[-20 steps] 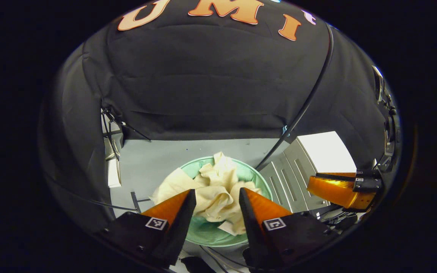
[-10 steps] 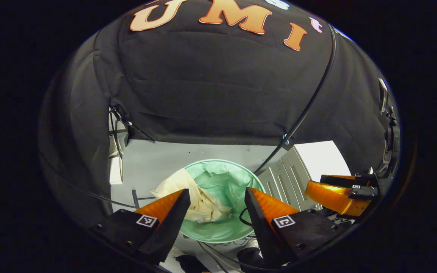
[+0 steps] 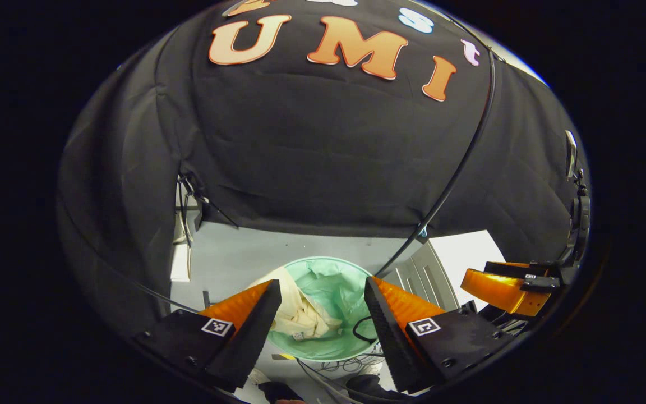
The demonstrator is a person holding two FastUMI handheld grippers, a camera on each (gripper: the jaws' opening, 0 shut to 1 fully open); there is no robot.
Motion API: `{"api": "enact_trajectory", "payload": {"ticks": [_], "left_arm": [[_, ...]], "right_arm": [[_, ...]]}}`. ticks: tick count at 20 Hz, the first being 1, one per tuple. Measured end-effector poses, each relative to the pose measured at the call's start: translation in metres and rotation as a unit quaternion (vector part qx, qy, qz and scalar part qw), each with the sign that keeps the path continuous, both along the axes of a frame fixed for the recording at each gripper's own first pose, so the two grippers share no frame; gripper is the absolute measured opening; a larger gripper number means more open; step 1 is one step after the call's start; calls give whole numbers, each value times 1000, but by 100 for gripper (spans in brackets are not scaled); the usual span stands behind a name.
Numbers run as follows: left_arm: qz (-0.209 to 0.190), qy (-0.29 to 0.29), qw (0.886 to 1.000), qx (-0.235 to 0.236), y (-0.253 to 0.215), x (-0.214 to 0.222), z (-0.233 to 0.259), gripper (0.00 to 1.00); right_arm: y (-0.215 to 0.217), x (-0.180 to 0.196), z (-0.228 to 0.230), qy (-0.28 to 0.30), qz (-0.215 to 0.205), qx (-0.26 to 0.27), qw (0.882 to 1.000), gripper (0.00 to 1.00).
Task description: Grasp the clothes on the hanger with both hands and then place them into the laundry hamper below.
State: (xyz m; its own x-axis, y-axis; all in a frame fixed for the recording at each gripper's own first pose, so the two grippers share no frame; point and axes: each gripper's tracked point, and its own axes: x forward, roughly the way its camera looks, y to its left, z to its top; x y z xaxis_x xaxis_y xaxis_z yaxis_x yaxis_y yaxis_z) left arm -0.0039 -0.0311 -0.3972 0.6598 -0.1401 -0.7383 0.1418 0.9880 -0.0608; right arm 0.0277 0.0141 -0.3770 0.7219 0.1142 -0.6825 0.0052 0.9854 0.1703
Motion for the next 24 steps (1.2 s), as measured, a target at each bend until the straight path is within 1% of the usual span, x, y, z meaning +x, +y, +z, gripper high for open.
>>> {"api": "enact_trajectory", "payload": {"ticks": [3, 5, 6, 7, 8, 10, 11, 12, 13, 14, 15, 16, 17, 18, 19, 22, 24], "left_arm": [[5, -29, 1000, -9, 4, 6, 41, 98], [7, -59, 998, -18, 6, 12, 73, 98], [7, -79, 997, -18, 9, 15, 90, 98], [7, -96, 995, -18, 12, 17, 109, 95], [6, -112, 994, -15, 16, 18, 125, 98], [7, -147, 989, -15, 23, 19, 162, 98], [8, -167, 986, -12, 25, 20, 179, 98], [10, -191, 982, -6, 26, 22, 199, 100], [12, -216, 976, 2, 31, 23, 217, 98], [16, -238, 971, 8, 34, 24, 235, 97], [19, -259, 966, 11, 37, 23, 253, 100], [20, -278, 960, 10, 38, 23, 270, 97], [19, -294, 956, 7, 36, 23, 284, 97], [18, -304, 952, 2, 33, 21, 298, 94], [18, -315, 949, -6, 29, 19, 312, 100], [16, -350, 936, -26, 25, 15, 360, 99], [15, -369, 929, -26, 24, 11, 384, 96]], "right_arm": [[-3, 4, 43, -34, 5, -14, 999, 94], [-6, 6, 78, -65, 11, -29, 997, 94], [-5, 6, 95, -80, 14, -36, 996, 94], [-7, 5, 112, -94, 16, -43, 995, 94], [-9, 2, 131, -108, 17, -49, 993, 94], [-12, 2, 170, -140, 20, -60, 988, 94], [-15, 1, 190, -157, 21, -67, 985, 94], [-16, -2, 209, -175, 21, -73, 982, 94], [-17, -1, 231, -191, 21, -74, 979, 94], [-17, -8, 248, -205, 20, -73, 976, 94], [-16, -12, 265, -219, 18, -72, 973, 94], [-16, -15, 279, -232, 16, -69, 970, 94], [-16, -17, 293, -243, 13, -66, 968, 94], [-18, -19, 307, -254, 13, -63, 965, 94], [-21, -22, 321, -265, 12, -63, 962, 94], [-42, -33, 371, -305, 1, -77, 949, 94], [-46, -44, 396, -329, -5, -81, 941, 94]]}}
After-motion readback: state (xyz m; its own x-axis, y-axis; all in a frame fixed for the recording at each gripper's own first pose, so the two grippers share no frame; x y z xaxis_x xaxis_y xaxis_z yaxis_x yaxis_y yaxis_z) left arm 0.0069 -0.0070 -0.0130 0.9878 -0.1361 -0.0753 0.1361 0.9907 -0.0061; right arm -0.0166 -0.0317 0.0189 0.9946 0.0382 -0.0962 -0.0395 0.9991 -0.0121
